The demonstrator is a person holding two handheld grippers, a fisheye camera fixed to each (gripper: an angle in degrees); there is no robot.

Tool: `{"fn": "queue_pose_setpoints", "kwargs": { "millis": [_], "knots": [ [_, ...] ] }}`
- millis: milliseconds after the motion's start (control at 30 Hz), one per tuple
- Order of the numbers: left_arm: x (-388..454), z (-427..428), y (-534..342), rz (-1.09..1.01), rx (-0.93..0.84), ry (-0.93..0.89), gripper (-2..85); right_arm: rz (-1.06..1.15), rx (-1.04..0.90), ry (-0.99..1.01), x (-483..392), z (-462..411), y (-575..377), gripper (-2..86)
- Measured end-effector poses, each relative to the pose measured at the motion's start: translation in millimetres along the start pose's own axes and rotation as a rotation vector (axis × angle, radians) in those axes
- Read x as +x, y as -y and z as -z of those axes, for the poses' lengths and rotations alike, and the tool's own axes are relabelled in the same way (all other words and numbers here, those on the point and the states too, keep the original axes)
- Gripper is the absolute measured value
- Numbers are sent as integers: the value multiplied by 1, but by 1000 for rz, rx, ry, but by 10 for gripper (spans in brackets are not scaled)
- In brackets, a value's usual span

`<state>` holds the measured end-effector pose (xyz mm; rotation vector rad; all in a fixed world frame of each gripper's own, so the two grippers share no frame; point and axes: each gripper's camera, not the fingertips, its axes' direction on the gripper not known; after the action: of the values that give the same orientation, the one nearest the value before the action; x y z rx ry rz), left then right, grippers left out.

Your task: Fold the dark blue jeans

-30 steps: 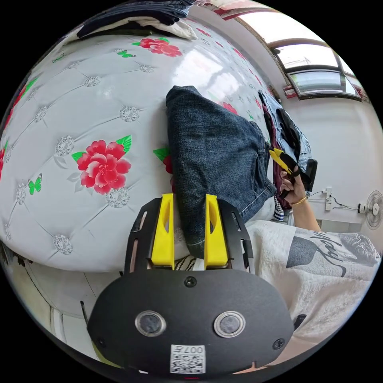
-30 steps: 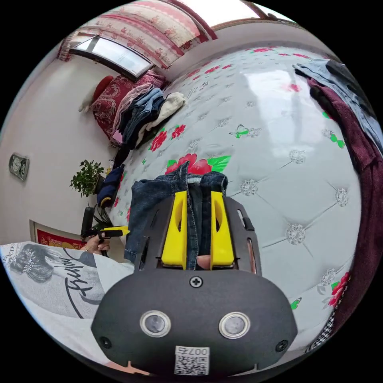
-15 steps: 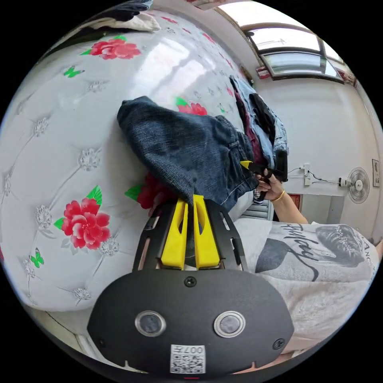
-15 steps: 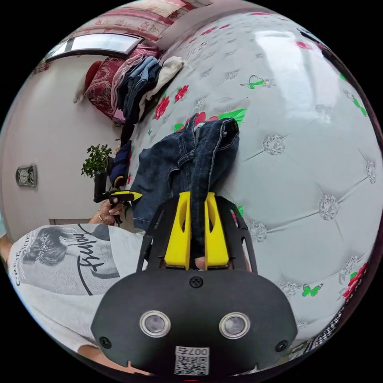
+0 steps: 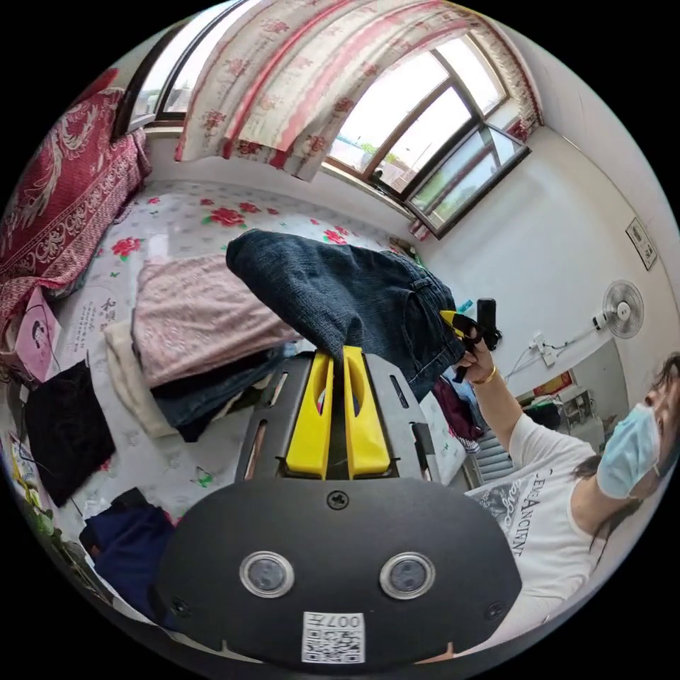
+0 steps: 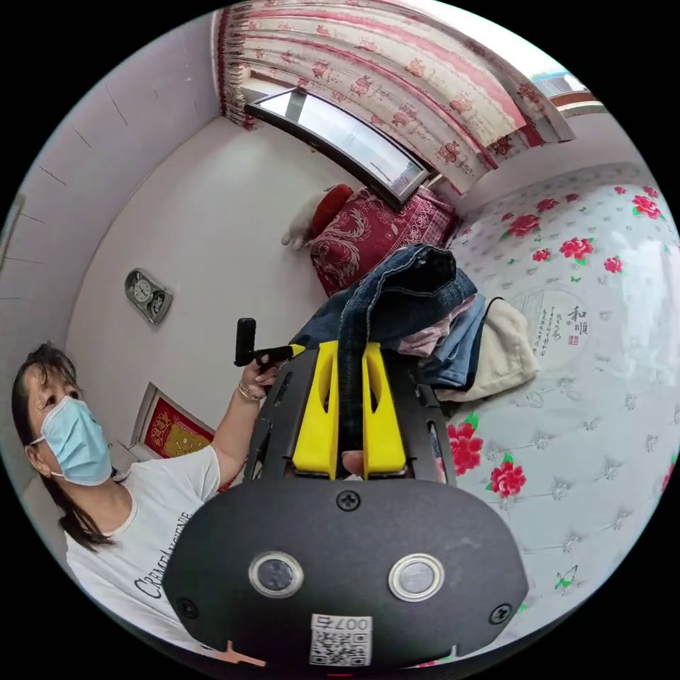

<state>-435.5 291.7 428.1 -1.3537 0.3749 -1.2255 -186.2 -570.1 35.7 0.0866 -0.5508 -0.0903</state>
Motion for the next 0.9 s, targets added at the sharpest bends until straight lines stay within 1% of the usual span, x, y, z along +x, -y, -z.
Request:
{"fn": "queue_pose_setpoints", "kwargs": {
  "millis": [33, 67, 133, 167, 200, 233, 267, 300, 333, 367, 433, 467, 533, 633, 667, 700, 733, 767, 800, 900],
  "knots": [
    [-19, 5, 18, 25, 23, 76, 6, -19, 14, 9, 3, -15, 14, 40],
    [-30, 4, 26, 36, 26, 122, 12, -59, 34, 29, 13, -47, 39, 43],
    [-79, -20, 46, 121, 12, 289, 40, -135, 54, 10, 39, -98, 65, 47],
    [-108, -44, 48, 188, -30, 363, 52, -187, 40, -43, 61, -135, 75, 49],
    [-123, -57, 47, 226, -58, 391, 56, -221, -29, -121, 85, -173, 80, 51],
    [-146, -82, 38, 269, -120, 439, 61, -245, -60, -173, 96, -190, 79, 51],
    [-154, -94, 32, 276, -147, 464, 63, -273, -88, -276, 113, -214, 73, 52],
    [-163, -111, 18, 259, -174, 516, 65, -256, -73, -320, 123, -224, 66, 53],
    [-161, -118, 2, 204, -138, 534, 65, -245, -61, -310, 126, -225, 62, 54],
    [-154, -116, -16, 153, -59, 526, 66, -233, -43, -248, 133, -223, 54, 56],
    [-144, -111, -44, 131, 21, 525, 66, -241, -23, -161, 139, -212, 42, 59],
    [-136, -111, -63, 134, 43, 537, 64, -218, -9, -142, 136, -201, 29, 60],
    [-120, -117, -97, 133, 48, 565, 60, -167, -33, -180, 125, -184, 2, 63],
    [-92, -152, -166, 156, -45, 530, 54, -74, -113, -365, 98, -155, -72, 67],
    [-85, -162, -181, 167, -73, 514, 53, -56, -167, -472, 89, -144, -110, 69],
    [-70, -185, -212, 182, -144, 478, 52, -61, -220, -580, 83, -132, -153, 70],
    [-53, -209, -243, 198, -223, 448, 49, -76, -249, -630, 81, -126, -174, 70],
    [-33, -233, -273, 202, -296, 427, 42, -121, -303, -725, 77, -113, -218, 71],
    [-23, -244, -287, 202, -331, 419, 36, -174, -349, -816, 73, -97, -262, 72],
    [34, -292, -343, 193, -481, 376, 14, -327, -396, -979, 52, -51, -349, 76]
  ]
}}
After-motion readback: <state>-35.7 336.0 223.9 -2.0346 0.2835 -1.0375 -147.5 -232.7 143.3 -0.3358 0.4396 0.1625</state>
